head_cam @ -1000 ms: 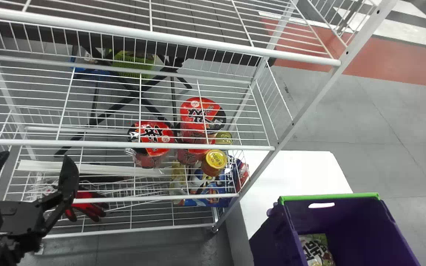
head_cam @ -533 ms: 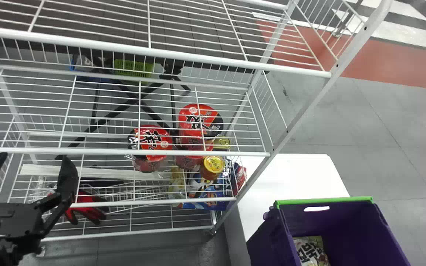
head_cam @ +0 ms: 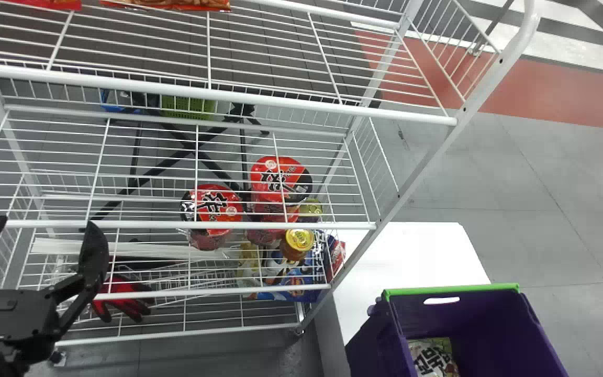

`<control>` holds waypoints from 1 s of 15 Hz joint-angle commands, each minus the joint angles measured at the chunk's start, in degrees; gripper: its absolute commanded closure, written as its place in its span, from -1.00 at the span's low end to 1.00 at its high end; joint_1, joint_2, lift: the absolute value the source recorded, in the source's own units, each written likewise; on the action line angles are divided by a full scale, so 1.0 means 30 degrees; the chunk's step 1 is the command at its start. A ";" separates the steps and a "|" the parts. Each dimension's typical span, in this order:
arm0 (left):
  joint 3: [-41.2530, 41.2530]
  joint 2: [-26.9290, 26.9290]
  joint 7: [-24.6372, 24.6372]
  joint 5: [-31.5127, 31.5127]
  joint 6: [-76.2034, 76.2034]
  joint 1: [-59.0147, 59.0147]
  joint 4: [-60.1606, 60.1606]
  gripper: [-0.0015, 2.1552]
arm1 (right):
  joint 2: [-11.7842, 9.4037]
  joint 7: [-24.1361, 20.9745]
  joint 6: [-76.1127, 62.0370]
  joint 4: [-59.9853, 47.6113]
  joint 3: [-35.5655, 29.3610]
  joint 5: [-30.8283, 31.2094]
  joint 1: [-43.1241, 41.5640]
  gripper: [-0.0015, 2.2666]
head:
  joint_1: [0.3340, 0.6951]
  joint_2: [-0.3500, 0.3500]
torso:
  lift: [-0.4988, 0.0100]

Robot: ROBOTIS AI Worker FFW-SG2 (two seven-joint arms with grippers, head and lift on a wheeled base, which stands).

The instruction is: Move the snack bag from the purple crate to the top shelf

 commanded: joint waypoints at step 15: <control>-0.0102 -0.0029 0.0131 -0.0002 -0.0316 0.0237 0.0019 -0.86 | -0.0191 0.0095 0.0344 -0.0185 0.0171 0.0118 -0.0029 0.25 | 1.00 -1.00 | 0.13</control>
